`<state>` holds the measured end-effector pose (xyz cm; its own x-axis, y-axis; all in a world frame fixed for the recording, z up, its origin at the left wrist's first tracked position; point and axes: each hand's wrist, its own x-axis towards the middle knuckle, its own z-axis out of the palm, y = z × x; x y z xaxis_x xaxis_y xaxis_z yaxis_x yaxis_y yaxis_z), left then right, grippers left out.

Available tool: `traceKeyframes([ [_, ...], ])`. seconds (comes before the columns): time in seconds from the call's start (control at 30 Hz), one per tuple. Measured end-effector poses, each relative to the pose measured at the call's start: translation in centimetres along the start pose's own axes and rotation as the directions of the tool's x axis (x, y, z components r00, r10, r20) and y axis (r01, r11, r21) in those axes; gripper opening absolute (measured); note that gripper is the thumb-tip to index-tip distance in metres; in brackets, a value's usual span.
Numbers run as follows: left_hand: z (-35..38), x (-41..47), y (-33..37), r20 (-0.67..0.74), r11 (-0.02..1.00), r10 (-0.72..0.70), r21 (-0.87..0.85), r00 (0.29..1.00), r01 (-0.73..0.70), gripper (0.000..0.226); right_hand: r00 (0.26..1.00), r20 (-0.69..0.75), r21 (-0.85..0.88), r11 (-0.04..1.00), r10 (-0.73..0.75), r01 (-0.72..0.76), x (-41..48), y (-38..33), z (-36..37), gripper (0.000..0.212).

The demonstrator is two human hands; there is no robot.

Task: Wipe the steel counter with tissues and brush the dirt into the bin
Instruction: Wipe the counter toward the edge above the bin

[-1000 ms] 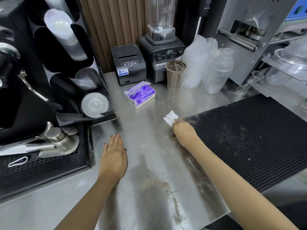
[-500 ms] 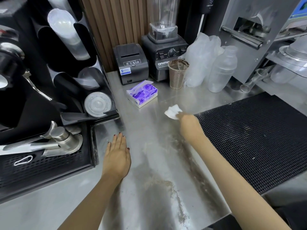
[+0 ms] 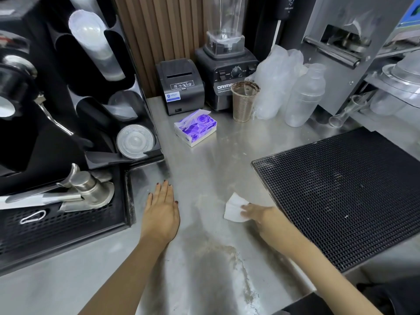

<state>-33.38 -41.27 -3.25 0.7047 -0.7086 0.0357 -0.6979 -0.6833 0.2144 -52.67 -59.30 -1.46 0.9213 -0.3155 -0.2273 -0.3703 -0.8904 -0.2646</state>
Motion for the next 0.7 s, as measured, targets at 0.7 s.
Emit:
traceKeyframes([
  [0.7,-0.1,-0.1,0.1,0.010,1.000,-0.009,0.008,1.000,0.009,0.052,0.951,-0.292,0.240,0.955,-0.102,0.176,2.1,-1.9,-1.6,0.040],
])
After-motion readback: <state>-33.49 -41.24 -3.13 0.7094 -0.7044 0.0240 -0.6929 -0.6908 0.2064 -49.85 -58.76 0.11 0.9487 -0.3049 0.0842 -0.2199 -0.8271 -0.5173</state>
